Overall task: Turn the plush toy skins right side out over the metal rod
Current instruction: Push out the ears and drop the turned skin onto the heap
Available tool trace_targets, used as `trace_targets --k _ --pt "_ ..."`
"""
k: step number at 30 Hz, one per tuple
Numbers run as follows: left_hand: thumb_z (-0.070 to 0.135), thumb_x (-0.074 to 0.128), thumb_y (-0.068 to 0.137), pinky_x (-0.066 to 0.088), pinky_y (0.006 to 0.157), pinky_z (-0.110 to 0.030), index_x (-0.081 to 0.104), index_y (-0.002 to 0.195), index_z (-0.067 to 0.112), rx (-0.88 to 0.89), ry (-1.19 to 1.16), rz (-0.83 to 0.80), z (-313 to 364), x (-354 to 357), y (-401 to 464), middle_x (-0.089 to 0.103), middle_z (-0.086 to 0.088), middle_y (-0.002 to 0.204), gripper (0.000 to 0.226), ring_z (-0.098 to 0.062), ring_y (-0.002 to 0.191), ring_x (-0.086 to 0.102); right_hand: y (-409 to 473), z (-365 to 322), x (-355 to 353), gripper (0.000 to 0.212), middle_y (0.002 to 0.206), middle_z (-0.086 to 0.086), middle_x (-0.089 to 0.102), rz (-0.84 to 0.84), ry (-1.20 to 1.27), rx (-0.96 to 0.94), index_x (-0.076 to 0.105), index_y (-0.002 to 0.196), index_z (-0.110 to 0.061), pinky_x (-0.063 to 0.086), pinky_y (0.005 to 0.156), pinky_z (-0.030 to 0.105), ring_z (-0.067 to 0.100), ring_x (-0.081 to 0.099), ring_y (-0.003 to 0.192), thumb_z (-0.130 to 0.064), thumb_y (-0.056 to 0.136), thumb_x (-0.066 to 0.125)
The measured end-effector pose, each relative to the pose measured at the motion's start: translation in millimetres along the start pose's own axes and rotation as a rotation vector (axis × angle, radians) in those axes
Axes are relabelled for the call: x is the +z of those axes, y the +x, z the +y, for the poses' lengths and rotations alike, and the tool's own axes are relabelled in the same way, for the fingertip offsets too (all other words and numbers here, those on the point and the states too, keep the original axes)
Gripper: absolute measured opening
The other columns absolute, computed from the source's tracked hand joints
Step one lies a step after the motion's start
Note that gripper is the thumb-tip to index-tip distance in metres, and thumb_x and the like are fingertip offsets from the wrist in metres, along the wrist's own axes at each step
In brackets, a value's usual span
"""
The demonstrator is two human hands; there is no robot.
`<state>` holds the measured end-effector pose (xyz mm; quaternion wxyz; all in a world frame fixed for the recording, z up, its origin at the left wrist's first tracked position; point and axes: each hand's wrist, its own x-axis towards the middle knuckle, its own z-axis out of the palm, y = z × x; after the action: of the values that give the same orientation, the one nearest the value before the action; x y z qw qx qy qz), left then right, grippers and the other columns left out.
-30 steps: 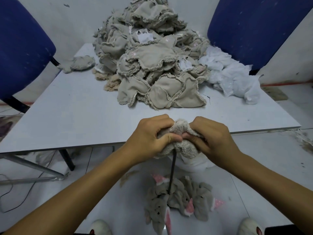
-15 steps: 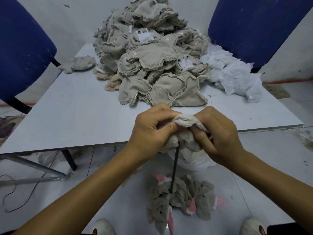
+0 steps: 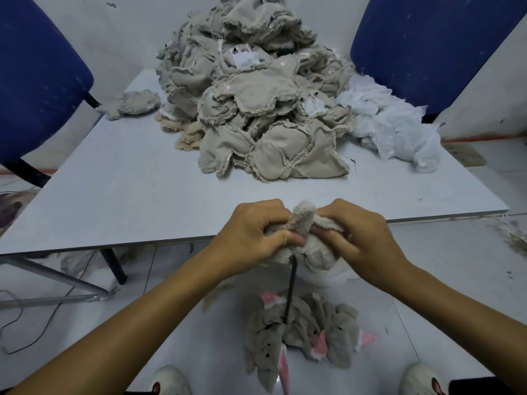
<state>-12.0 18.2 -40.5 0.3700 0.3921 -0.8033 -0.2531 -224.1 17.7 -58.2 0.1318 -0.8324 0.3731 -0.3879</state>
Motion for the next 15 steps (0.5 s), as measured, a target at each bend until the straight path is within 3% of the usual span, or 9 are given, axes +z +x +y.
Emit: trace_targets --k 2,5,10,12,15 --pt "0.006 0.082 0.074 0.039 0.064 -0.018 0.066 0.074 0.021 0.004 -0.128 0.138 5.6 1.7 0.8 0.057 0.014 0.071 0.022 0.001 0.066 0.052 5.3 -6.5 -4.0 0.014 0.091 -0.010 0.066 0.170 0.164 0.072 0.067 0.099 -0.016 0.043 0.074 0.012 0.001 0.060 0.082 -0.020 0.086 0.071" --pt "0.001 0.077 0.076 0.047 0.063 -0.020 0.067 0.083 0.021 -0.024 -0.294 0.244 10.2 1.8 4.8 0.066 0.012 0.080 0.023 -0.004 0.071 0.059 17.2 -16.9 -5.5 0.020 0.096 -0.025 0.065 0.301 0.264 0.054 0.063 0.102 -0.025 0.043 0.075 0.010 -0.004 0.061 0.086 -0.026 0.084 0.072" --pt "0.030 0.084 0.072 0.046 0.064 -0.034 0.062 0.098 0.017 -0.095 -0.333 0.010 5.3 0.6 2.8 0.064 -0.002 0.086 0.037 -0.027 0.075 0.057 22.3 -15.1 -4.0 0.021 0.095 -0.015 0.067 0.161 0.267 -0.017 0.065 0.098 -0.022 0.049 0.074 0.020 0.003 0.064 0.084 -0.031 0.082 0.075" --pt "0.034 0.081 0.075 0.049 0.067 -0.035 0.063 0.098 0.019 -0.076 -0.247 -0.020 3.6 1.9 2.3 0.065 0.002 0.087 0.033 -0.021 0.078 0.060 21.7 -11.8 -5.9 0.024 0.095 -0.014 0.068 0.128 0.278 0.010 0.066 0.099 -0.023 0.052 0.073 0.026 0.007 0.066 0.085 -0.034 0.080 0.076" --pt "0.033 0.077 0.078 0.049 0.070 -0.039 0.063 0.092 0.016 -0.096 0.060 -0.151 -1.9 1.6 5.7 0.064 0.006 0.082 0.026 -0.014 0.077 0.059 25.6 -14.4 -6.9 0.034 0.097 -0.017 0.066 0.140 0.296 -0.003 0.063 0.104 -0.029 0.053 0.077 0.025 0.007 0.066 0.088 -0.036 0.076 0.080"
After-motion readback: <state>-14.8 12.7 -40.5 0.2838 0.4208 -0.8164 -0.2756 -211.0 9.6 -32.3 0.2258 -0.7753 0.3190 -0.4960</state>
